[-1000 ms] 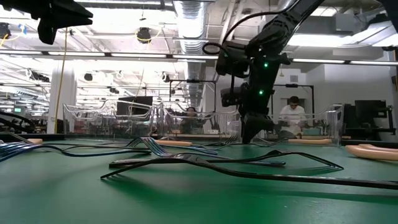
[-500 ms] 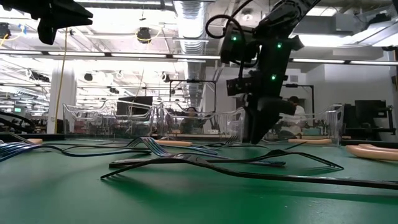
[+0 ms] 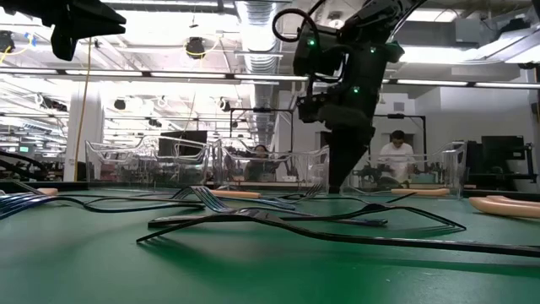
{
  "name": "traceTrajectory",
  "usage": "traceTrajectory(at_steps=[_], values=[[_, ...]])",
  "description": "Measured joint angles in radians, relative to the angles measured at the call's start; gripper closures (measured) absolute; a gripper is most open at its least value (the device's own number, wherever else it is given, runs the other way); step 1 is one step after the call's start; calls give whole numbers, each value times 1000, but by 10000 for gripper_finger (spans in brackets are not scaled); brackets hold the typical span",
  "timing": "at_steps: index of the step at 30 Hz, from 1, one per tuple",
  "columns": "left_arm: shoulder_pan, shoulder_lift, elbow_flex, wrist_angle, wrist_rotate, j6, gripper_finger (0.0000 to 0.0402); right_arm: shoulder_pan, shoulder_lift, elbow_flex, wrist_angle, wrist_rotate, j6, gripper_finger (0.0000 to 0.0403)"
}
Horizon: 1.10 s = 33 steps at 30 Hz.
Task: Sort silverware by color (type)
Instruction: Put the brown fork into the middle transparent bin
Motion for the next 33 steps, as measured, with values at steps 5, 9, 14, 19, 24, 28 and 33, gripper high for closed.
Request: traceTrajectory(at_steps=[5, 9, 14, 19, 24, 28, 33], values=[[0, 0, 0, 0, 0, 0, 333, 5, 50, 0, -8, 1, -6, 237], [0, 0, 0, -1, 0, -9, 333, -7, 74, 4, -11, -6, -36, 237], [0, 0, 0, -3, 1, -11, 333, -31, 75, 3, -14, -60, -60, 242], [0, 0, 0, -3, 0, -11, 333, -65, 76, 3, -30, -104, -53, 279], [0, 0, 0, -3, 0, -11, 333, -83, 77, 2, -33, -108, -33, 338], [0, 0, 0, -3, 0, -11, 333, -90, 77, 2, -36, -109, -31, 378], [0, 0, 0, -3, 0, -14, 333, -88, 72, 1, -38, -107, -32, 382]])
